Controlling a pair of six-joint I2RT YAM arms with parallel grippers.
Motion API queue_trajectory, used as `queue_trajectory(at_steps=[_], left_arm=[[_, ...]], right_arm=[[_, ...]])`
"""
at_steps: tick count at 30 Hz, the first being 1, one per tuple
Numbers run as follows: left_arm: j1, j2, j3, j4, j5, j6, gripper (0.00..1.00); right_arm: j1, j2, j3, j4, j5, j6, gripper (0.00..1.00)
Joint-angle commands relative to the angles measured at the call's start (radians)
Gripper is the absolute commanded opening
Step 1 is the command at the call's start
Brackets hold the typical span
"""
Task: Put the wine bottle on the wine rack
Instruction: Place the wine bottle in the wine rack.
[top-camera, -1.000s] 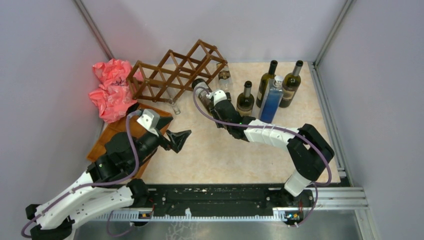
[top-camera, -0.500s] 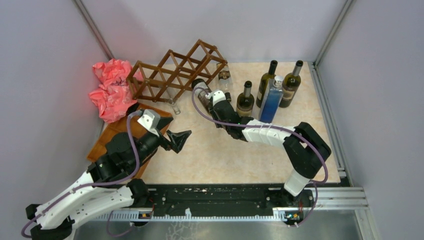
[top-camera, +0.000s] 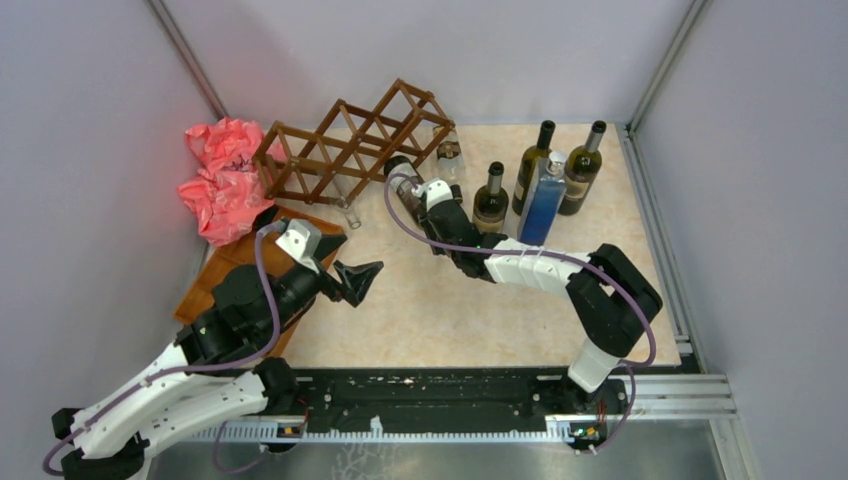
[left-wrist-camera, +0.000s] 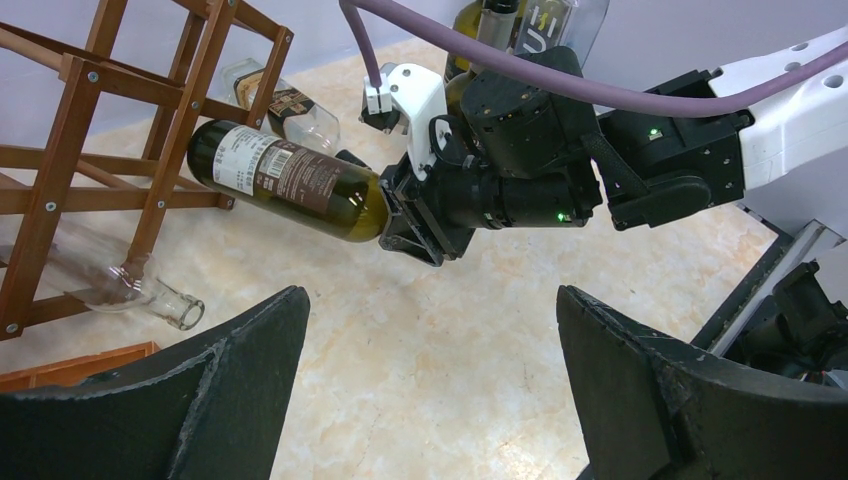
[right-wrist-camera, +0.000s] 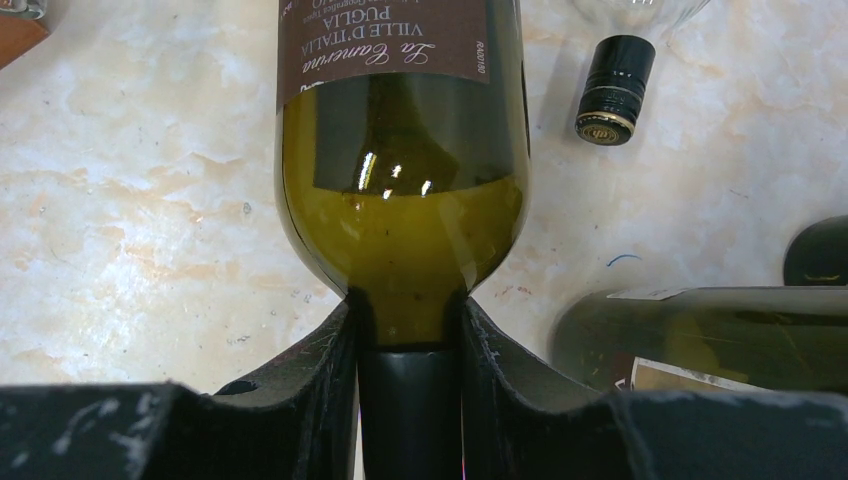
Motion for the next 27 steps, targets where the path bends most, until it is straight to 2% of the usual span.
queue_trajectory(at_steps=[1,27], left_arm=[[0.002,-0.013,-0.007,0.02,0.012,-0.003,0.99],[0.002,-0.026,-0.003,0.018,0.024,-0.006,0.99]], right_arm=[[-0.004,-0.022,0.051,0.184,0.044,0.013,0.0],[-0.012,-0.023,0.04,0.221,0.044,0.006,0.0]])
